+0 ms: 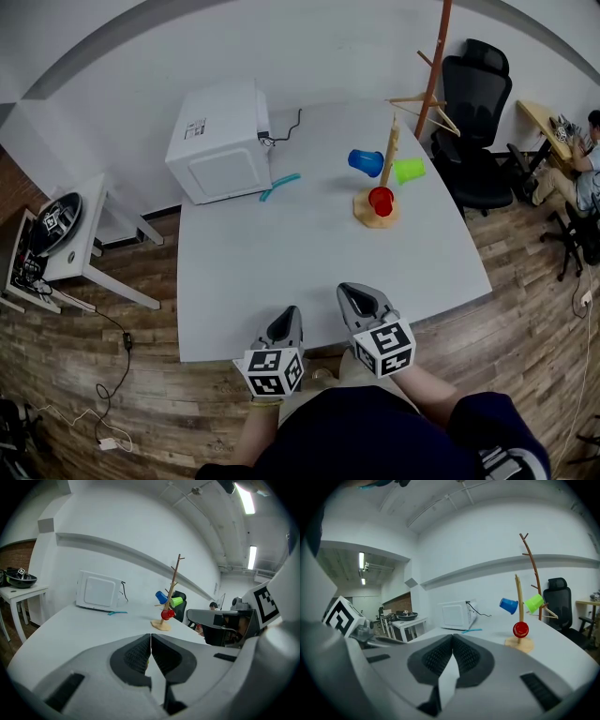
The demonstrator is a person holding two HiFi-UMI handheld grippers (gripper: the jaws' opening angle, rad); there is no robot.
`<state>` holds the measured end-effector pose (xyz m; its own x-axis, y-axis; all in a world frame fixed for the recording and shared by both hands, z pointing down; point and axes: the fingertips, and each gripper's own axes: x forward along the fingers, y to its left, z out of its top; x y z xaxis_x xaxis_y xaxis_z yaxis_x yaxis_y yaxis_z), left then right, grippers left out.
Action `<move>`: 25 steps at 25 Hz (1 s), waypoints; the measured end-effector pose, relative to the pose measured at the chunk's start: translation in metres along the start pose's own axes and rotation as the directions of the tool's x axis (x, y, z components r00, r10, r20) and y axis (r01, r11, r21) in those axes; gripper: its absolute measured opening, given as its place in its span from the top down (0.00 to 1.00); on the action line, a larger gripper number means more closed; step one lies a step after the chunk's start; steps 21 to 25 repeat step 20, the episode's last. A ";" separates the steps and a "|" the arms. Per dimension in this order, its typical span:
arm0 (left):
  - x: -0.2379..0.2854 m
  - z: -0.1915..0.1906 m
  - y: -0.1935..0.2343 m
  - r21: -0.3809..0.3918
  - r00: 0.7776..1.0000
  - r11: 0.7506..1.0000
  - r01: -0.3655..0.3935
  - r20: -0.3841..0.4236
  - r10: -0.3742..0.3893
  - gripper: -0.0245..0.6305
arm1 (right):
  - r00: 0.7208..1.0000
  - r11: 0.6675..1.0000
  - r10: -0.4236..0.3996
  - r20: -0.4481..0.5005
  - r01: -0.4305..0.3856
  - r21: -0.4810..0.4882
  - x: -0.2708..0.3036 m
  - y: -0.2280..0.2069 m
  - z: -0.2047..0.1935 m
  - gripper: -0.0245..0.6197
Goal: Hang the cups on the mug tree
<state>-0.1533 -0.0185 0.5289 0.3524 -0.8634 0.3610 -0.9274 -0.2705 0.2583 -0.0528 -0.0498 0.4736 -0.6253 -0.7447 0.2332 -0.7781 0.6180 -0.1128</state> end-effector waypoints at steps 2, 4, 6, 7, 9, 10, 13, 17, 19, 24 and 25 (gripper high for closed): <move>0.001 0.001 -0.001 0.001 1.000 1.000 0.004 0.000 -0.004 0.93 | 1.000 1.000 -0.001 0.000 0.001 0.000 -0.001 -0.001 -0.001 0.91; 0.001 0.001 -0.002 0.001 1.000 1.000 0.006 0.001 -0.006 0.93 | 1.000 1.000 0.000 0.003 0.000 0.000 -0.001 -0.002 -0.001 0.91; 0.001 0.002 -0.002 0.003 1.000 1.000 0.007 0.003 -0.007 0.93 | 1.000 1.000 0.004 0.007 -0.004 0.001 0.000 -0.001 0.001 0.91; 0.001 0.002 -0.002 0.003 1.000 1.000 0.007 0.003 -0.007 0.93 | 1.000 1.000 0.005 0.009 -0.005 0.003 0.000 -0.001 0.001 0.91; 0.002 0.002 -0.001 0.001 1.000 1.000 0.007 0.003 -0.007 0.93 | 1.000 1.000 0.007 0.012 -0.007 0.007 0.001 -0.001 0.000 0.91; 0.002 0.002 -0.001 0.000 1.000 1.000 0.007 0.002 -0.007 0.93 | 1.000 1.000 0.009 0.012 -0.009 0.008 0.001 0.000 0.000 0.91; 0.001 -0.001 0.000 -0.001 1.000 1.000 0.006 -0.003 -0.006 0.93 | 1.000 1.000 0.012 0.010 -0.012 0.011 0.002 0.002 -0.001 0.92; 0.000 -0.002 0.001 -0.004 1.000 1.000 0.006 -0.001 -0.006 0.93 | 1.000 1.000 0.026 0.014 -0.027 0.013 0.003 0.006 -0.002 0.92; 0.000 -0.001 0.002 -0.006 1.000 1.000 0.006 0.001 -0.006 0.93 | 0.999 0.999 0.033 0.013 -0.033 0.013 0.004 0.008 -0.002 0.91; -0.001 -0.001 0.002 -0.007 1.000 1.000 0.007 0.002 -0.007 0.93 | 0.999 0.999 0.036 0.012 -0.036 0.013 0.004 0.009 -0.002 0.91; -0.001 -0.001 0.002 -0.007 1.000 1.000 0.007 0.002 -0.007 0.93 | 0.999 0.999 0.036 0.012 -0.036 0.013 0.004 0.009 -0.002 0.91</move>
